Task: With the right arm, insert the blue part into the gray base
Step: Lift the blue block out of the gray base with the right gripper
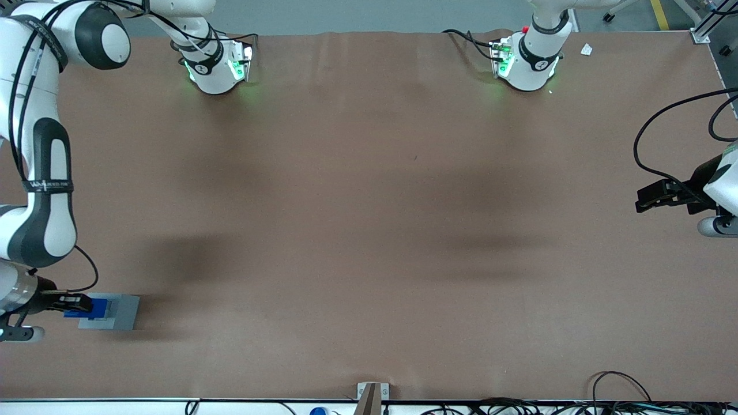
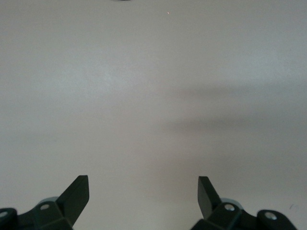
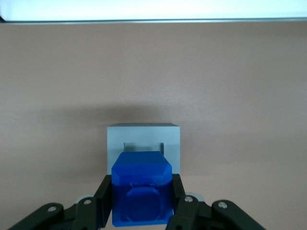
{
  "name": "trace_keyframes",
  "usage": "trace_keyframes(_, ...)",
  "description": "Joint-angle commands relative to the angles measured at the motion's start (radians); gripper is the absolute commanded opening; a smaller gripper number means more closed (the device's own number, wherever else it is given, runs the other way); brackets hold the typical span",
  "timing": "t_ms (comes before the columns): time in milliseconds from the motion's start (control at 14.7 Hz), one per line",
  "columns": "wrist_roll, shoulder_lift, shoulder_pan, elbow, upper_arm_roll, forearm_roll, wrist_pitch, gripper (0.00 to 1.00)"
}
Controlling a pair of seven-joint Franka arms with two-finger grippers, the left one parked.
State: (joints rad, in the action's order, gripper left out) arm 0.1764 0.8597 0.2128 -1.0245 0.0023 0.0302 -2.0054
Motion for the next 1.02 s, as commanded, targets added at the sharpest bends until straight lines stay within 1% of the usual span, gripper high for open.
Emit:
trace_keyframes(0, -0.001, -0.019, -0.027, 0.049, 0.007, 0.016, 0.085, 0.02)
trace_keyframes(68, -0.011, -0.021, -0.050, 0.053, 0.005, 0.017, 0.111, 0.01)
trace_keyframes(204, -0.111, -0.025, -0.088, 0.054, 0.007, 0.016, 0.137, 0.01)
trace_keyframes(408, -0.213, -0.024, -0.156, 0.054, 0.010, 0.011, 0.131, 0.01)
trace_keyframes(476, -0.239, -0.013, -0.173, 0.052, 0.010, 0.011, 0.119, 0.01)
trace_keyframes(748, -0.277, 0.031, -0.242, 0.015, 0.007, 0.033, -0.012, 0.01)
trace_keyframes(884, -0.357, 0.071, -0.251, 0.015, 0.007, 0.033, -0.056, 0.01)
trace_keyframes(952, -0.370, 0.091, -0.253, 0.015, 0.007, 0.033, -0.079, 0.01)
